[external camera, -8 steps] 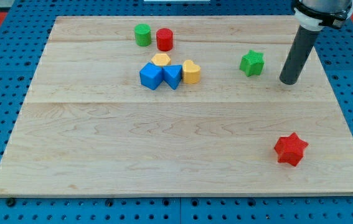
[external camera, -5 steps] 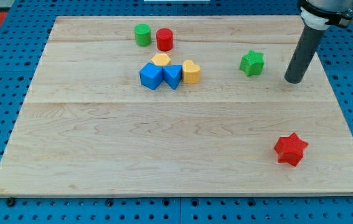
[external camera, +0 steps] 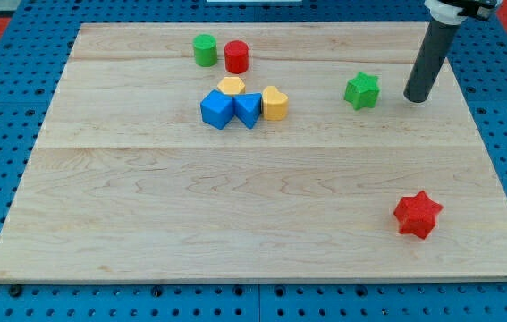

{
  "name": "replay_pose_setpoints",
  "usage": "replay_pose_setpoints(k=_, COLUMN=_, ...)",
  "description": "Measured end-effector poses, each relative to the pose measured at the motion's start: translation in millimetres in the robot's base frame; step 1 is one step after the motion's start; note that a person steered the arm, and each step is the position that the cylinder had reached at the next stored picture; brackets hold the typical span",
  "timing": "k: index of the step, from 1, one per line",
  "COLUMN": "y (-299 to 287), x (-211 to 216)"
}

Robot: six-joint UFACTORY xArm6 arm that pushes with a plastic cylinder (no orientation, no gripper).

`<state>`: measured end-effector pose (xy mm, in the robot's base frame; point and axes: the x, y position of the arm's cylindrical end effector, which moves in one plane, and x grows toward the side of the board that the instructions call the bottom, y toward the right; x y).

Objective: Point at the red circle

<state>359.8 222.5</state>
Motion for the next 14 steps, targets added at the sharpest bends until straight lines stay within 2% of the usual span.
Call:
replay_pose_setpoints(k=3, y=5.4, x=33.6)
replay_pose_setpoints(k=10, y=-8.4, x=29.9)
replay_pose_setpoints(k=12, y=-29.6, x=-61.8)
replay_pose_setpoints(k=13, y=-64.5, x=-97.5)
replay_pose_setpoints(k=14, y=-71.5, x=-106.4)
